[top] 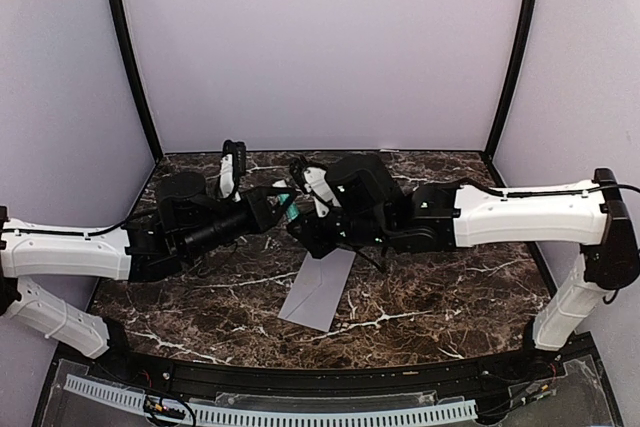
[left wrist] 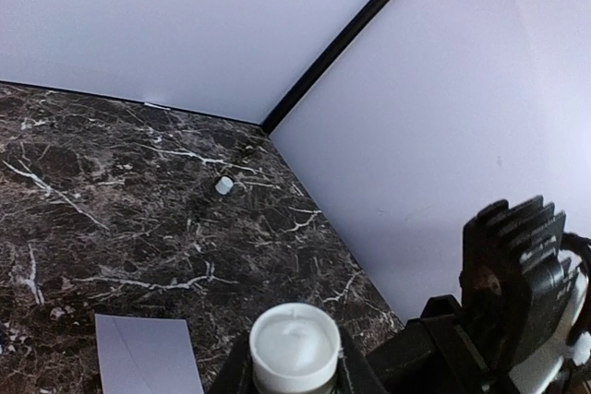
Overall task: Place the letter into the envelope and seal it
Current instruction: Screw the solid glue.
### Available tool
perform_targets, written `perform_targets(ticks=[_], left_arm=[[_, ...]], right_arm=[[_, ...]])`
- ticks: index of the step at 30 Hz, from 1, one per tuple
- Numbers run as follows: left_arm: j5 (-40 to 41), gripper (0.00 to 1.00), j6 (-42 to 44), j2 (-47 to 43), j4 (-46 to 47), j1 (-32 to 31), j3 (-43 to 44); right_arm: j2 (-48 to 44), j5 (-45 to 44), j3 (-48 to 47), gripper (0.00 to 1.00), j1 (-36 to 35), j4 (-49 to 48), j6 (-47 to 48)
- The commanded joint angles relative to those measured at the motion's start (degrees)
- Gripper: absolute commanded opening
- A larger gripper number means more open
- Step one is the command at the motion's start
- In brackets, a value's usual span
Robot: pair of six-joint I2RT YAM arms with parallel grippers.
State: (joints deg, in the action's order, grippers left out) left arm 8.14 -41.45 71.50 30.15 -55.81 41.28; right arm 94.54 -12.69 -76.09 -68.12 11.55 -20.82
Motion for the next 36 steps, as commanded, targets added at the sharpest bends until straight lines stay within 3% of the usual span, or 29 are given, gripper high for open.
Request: perform_targets(ticks=[1, 6, 11, 17, 31, 36], left_arm=[[-11.78, 0.00, 3.12, -3.89, -0.33, -1.71, 2.70], [-15.38, 0.00, 5.42, -7.38, 0.27, -0.10, 2.72], [-21.85, 0.00, 4.92, -10.71, 8.50, 1.56, -0.90], [-26.62, 0.00, 5.23, -11.82, 10.32, 1.93, -1.75], [-37.96, 0.00, 2.99, -8.42, 24.25, 1.89, -1.50], [-38.01, 0.00, 3.12, -8.22, 23.90, 1.89, -1.24]], right_arm=[[-7.96, 8.28, 4.61, 0.32, 2.13, -18.58, 1.37], [-12.45, 20.54, 10.51, 0.50, 3.93, -24.90, 1.27], [-16.24, 30.11, 16.47, 0.61, 7.41, -31.75, -3.34], [-17.27, 45.17, 19.88, 0.70, 9.18, -40.72, -8.04], [-13.82, 52.55, 15.26, 0.58, 6.65, -38.45, -7.26], [-13.31, 53.70, 14.53, 0.45, 6.07, -39.08, -7.39]])
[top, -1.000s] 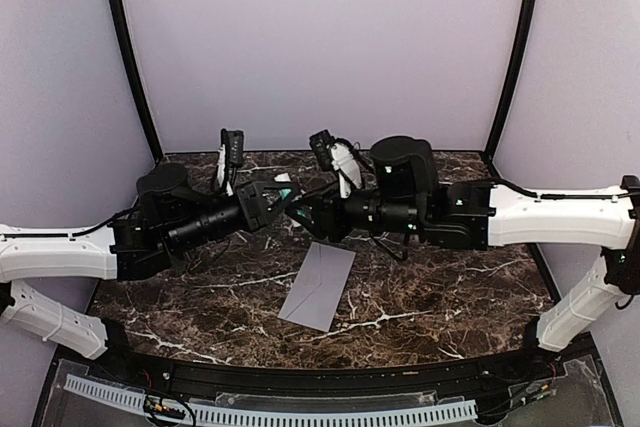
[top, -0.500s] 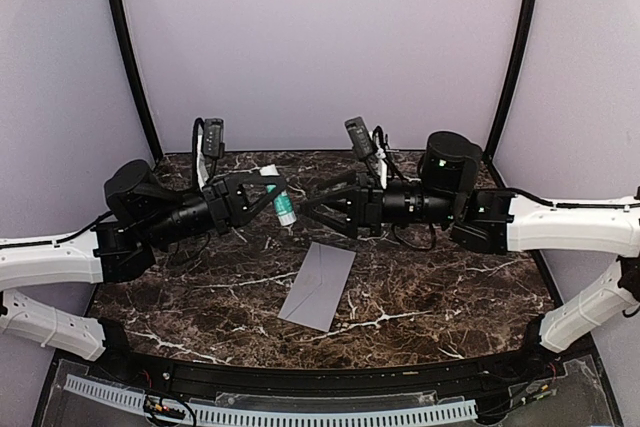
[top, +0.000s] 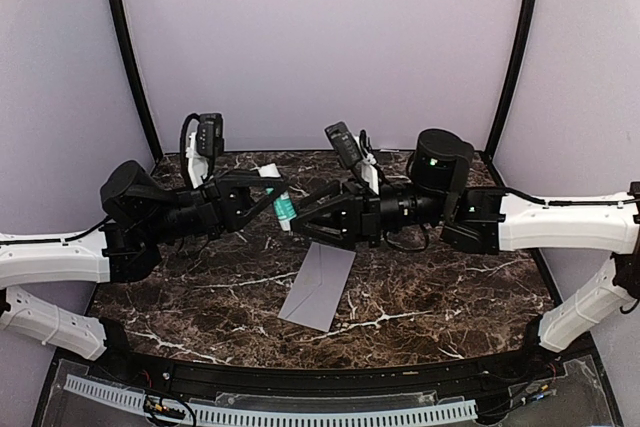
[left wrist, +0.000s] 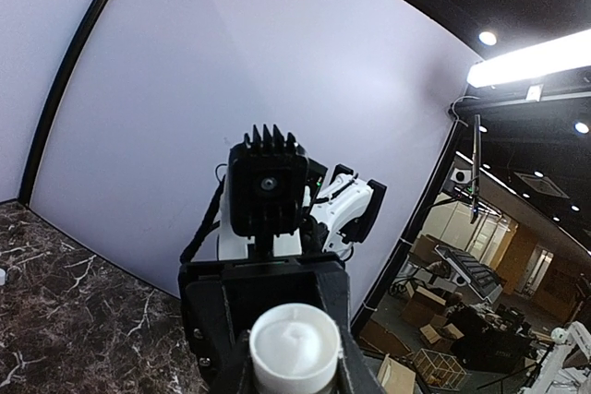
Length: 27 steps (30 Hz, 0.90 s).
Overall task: Place the letter into the envelope and seal it
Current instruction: Screw the solid glue.
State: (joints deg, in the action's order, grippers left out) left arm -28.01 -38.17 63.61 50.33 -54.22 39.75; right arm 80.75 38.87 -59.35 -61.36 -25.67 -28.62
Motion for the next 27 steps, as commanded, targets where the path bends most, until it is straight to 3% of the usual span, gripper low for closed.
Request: perform_targets(ticks=[1, 20, 27], left_arm=[[-1.87, 0.00, -0.13, -0.33, 3.64, 0.31, 0.32], [-1.75, 0.00, -0.14, -0.33, 2.87, 0.26, -0.10], [0.98, 0.00, 3.18, -1.28, -5.22, 0.27, 0.48]], right_arm=[[0.56, 2.42, -2.25, 0.41, -0.73, -1.90, 0.41], [1.39, 2.38, -1.64, 0.21, -1.12, -3.55, -0.83], [0.61, -4.12, -2.76, 0.16, -1.06, 2.78, 1.22]])
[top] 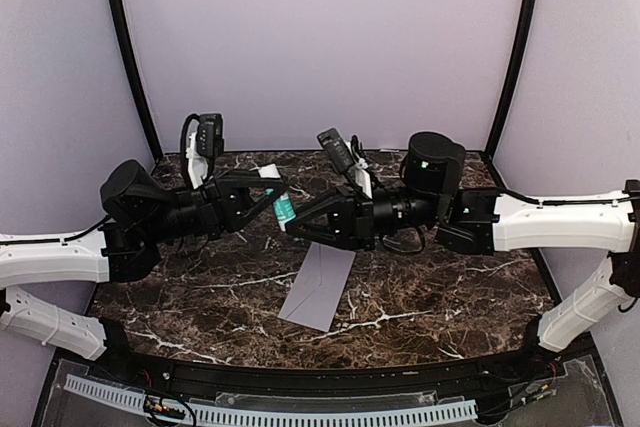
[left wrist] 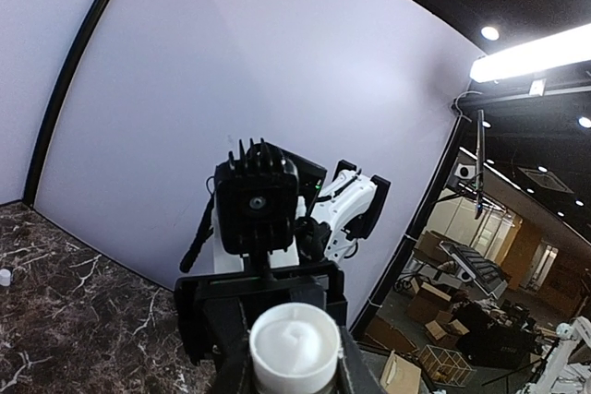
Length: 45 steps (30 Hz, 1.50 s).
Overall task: Place the letter into the envelope and seal it
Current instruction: Screw the solid glue.
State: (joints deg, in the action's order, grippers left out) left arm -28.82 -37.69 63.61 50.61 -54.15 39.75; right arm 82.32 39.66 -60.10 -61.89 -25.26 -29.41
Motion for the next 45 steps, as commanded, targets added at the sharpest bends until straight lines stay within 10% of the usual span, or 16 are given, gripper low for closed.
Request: perform_targets(ticks=[1, 23, 27, 33, 45], left_arm=[[2.34, 0.00, 3.23, -1.71, -6.75, 0.24, 0.81], [26.55, 0.00, 1.59, 2.51, -33.06, 0.23, 5.43], [25.87, 0.00, 1.00, 2.68, -32.13, 0.26, 5.21], [21.57, 0.00, 1.82, -0.23, -30.67, 2.70, 3.38], [-0.47, 0.00, 3.72, -6.58, -17.51, 5.83, -2.31]], right_arm=[[-0.96, -6.52, -2.59, 0.16, -0.56, 3.95, 2.58], [17.34, -39.30, -28.09, 0.15, -3.69, 37.46, 1.19], [15.59, -38.83, -26.05, 0.21, -3.85, 35.84, 1.41], [6.25, -32.33, -16.39, 0.64, -1.64, 28.92, 2.90], [-3.30, -7.57, 0.53, 0.76, 4.01, 8.16, 0.31]])
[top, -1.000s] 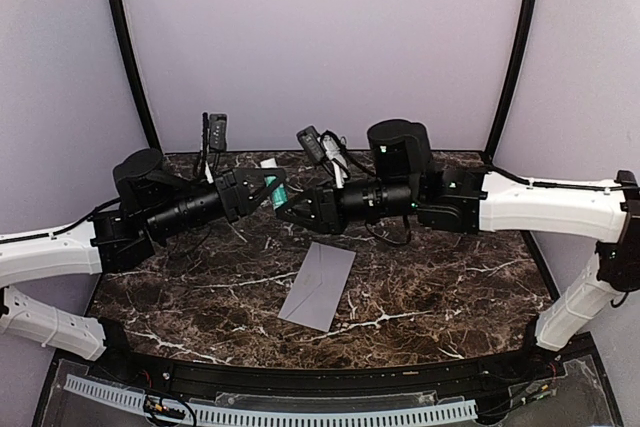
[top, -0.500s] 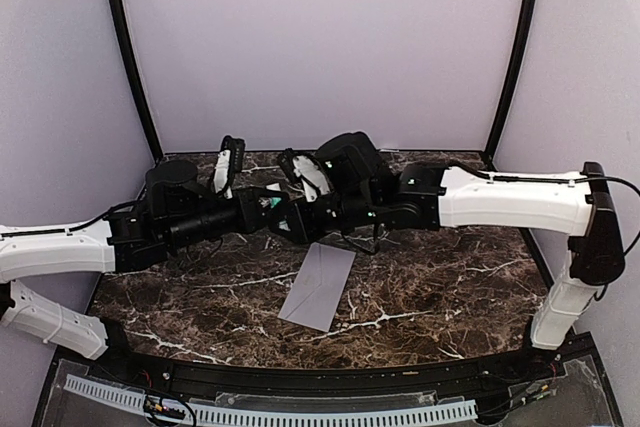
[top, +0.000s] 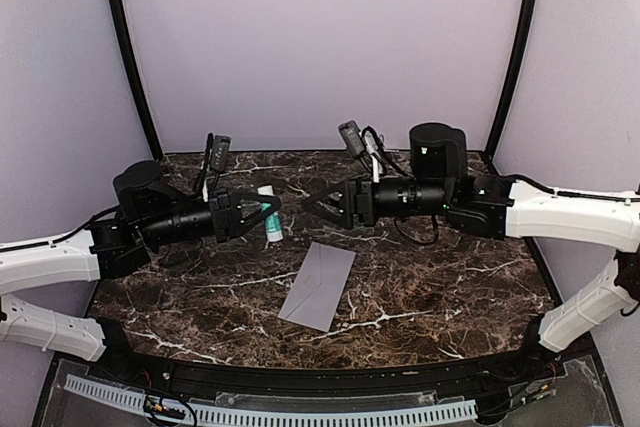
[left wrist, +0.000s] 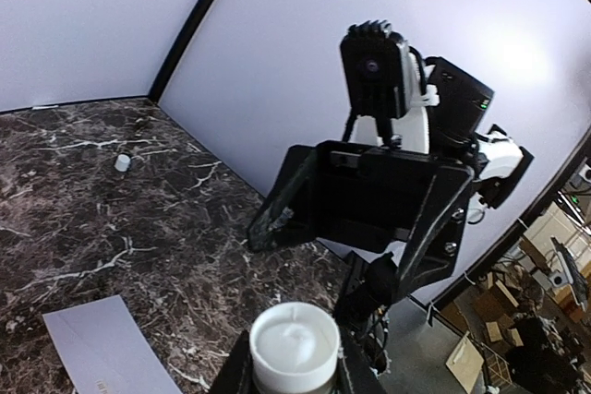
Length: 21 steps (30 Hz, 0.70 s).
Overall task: Place the letter into the envelope and seal it
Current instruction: Screw the solid glue.
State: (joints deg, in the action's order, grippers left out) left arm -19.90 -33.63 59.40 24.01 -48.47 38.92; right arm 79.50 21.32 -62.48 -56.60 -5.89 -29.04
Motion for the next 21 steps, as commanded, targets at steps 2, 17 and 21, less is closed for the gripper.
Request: perform_targets(ticks=[2, 17, 21], left_arm=[[-9.27, 0.00, -1.50, -3.11, 10.93, 0.13, -2.26], [-8.25, 0.00, -3.66, -2.77, 14.38, 0.13, -2.56], [-9.00, 0.00, -4.42, -1.48, 16.08, 0.14, -2.19]], right_arm=[[-0.50, 11.85, 3.33, 0.76, -2.84, -12.87, 0.91], [0.29, 8.60, 1.98, 0.75, -5.96, -12.51, 2.82], [3.52, 10.04, -0.37, 0.70, -7.75, -14.28, 2.95]])
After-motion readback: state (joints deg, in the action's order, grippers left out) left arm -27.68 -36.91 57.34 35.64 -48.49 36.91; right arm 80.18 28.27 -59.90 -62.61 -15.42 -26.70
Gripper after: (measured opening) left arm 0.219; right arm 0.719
